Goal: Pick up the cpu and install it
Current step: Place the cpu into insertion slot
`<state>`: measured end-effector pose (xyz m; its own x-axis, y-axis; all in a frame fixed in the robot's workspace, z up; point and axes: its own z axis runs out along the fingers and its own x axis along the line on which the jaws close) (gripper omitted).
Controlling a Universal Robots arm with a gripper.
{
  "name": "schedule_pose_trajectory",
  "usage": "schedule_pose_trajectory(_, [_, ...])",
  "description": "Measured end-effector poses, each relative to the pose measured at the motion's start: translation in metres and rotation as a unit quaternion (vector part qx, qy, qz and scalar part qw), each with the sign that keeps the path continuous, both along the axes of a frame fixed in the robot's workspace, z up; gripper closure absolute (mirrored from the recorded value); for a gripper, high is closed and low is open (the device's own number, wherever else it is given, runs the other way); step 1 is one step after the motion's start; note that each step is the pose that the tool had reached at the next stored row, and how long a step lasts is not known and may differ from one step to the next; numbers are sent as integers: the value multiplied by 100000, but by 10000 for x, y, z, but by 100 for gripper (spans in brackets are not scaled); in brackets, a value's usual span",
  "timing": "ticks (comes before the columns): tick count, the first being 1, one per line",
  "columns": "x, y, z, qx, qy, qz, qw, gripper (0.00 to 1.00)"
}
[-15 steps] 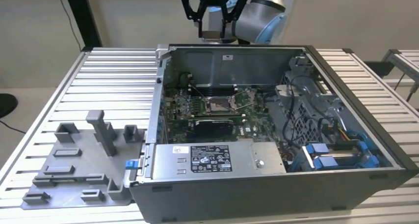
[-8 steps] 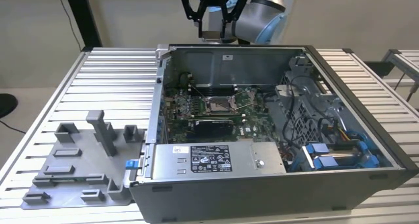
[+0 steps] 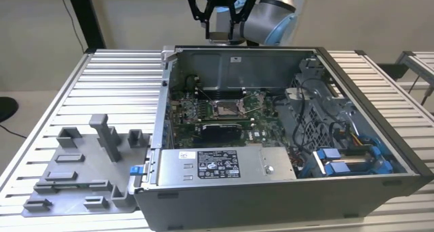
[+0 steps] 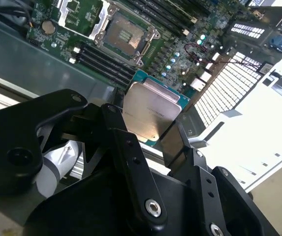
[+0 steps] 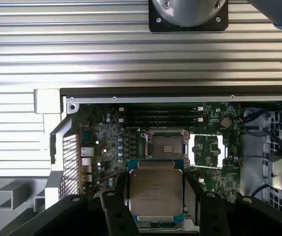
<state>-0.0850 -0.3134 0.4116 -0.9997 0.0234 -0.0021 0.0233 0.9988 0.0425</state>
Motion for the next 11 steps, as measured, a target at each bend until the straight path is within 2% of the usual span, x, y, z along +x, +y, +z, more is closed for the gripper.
schedule_pose_trajectory(9, [0,0,-1,-8,3,-55,100000,100])
schedule_pose_trajectory(11, [0,2,-33,-3,0,-151,100000,100])
